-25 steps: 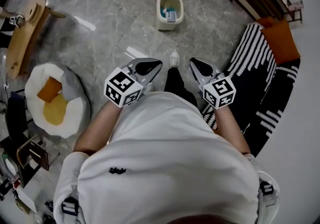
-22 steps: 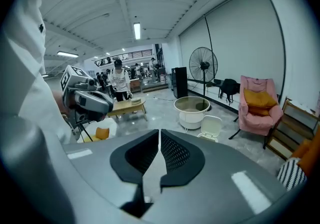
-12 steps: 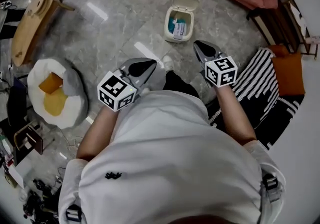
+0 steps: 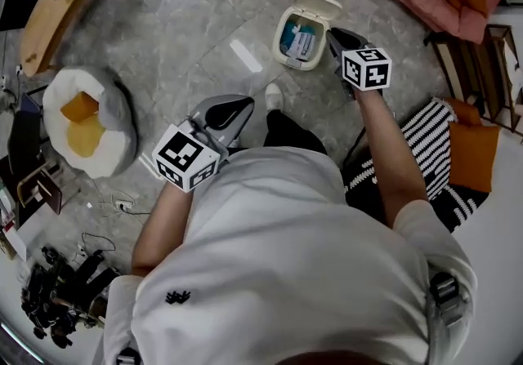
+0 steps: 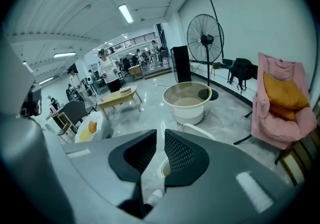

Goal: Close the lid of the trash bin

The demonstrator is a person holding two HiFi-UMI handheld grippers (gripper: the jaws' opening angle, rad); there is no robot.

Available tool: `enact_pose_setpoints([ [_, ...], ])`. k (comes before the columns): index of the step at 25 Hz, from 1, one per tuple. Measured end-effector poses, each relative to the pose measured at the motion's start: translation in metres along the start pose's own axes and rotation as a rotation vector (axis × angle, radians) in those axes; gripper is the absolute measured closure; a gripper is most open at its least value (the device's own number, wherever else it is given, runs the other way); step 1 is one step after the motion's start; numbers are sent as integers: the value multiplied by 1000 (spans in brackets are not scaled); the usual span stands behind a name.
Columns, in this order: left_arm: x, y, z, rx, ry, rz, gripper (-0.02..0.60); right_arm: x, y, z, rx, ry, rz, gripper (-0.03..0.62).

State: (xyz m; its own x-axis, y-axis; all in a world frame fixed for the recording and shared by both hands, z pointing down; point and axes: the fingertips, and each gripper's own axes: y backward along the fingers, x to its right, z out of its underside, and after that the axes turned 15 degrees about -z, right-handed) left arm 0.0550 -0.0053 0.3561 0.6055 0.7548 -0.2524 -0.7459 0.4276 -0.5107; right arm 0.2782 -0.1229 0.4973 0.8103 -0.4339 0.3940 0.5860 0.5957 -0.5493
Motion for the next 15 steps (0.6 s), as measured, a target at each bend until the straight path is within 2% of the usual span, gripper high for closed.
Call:
enact_pose_setpoints([
  [7, -15, -21, 0, -31, 69, -68, 526, 86, -55, 0, -39, -78, 34, 560],
  [15, -38, -38, -1, -62, 125, -115, 526, 154, -114, 0, -85, -131, 71, 560],
])
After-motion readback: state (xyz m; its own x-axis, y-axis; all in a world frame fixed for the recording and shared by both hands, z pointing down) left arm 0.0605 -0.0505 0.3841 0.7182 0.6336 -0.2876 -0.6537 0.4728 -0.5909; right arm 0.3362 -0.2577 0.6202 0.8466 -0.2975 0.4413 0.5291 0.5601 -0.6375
